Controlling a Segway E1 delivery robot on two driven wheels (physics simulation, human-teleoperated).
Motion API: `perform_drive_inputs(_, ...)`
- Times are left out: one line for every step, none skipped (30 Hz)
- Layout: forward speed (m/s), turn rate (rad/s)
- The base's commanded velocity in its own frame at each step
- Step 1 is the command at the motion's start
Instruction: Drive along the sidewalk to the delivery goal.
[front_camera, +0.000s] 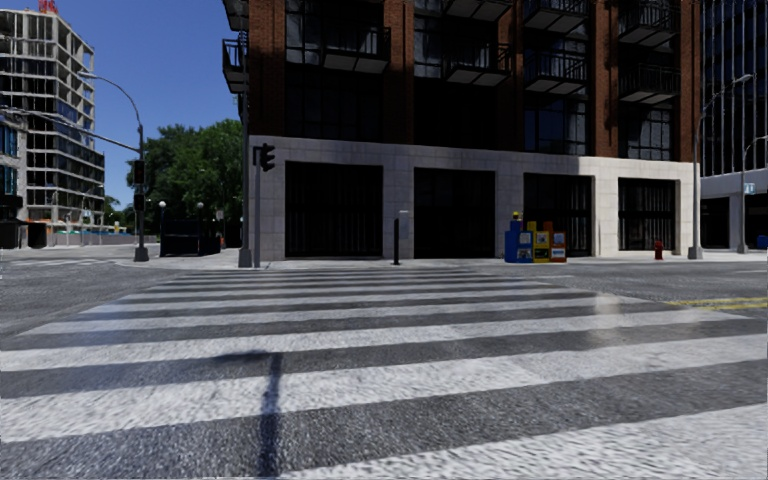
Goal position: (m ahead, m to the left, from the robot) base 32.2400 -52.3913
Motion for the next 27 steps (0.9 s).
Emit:
perform_drive_inputs(1.64,0.28)
perform_drive_inputs(1.64,0.28)
perform_drive_inputs(1.64,0.28)
perform_drive_inputs(1.65,0.28)
perform_drive_inputs(1.65,0.28)
perform_drive_inputs(1.65,0.28)
perform_drive_inputs(1.66,0.28)
perform_drive_inputs(1.66,0.28)
perform_drive_inputs(1.67,0.28)
perform_drive_inputs(1.67,0.28)
perform_drive_inputs(1.67,0.28)
perform_drive_inputs(1.67,0.28)
perform_drive_inputs(1.67,0.28)
perform_drive_inputs(1.67,0.28)
perform_drive_inputs(1.67,0.28)
perform_drive_inputs(1.67,0.28)
perform_drive_inputs(1.67,0.28)
perform_drive_inputs(1.67,0.28)
perform_drive_inputs(1.67,0.28)
perform_drive_inputs(1.67,0.28)
perform_drive_inputs(1.67,0.28)
perform_drive_inputs(1.68,0.26)
perform_drive_inputs(1.68,0.21)
perform_drive_inputs(1.68,0.11)
perform_drive_inputs(1.69,0.00)
perform_drive_inputs(1.69,0.00)
perform_drive_inputs(1.69,0.00)
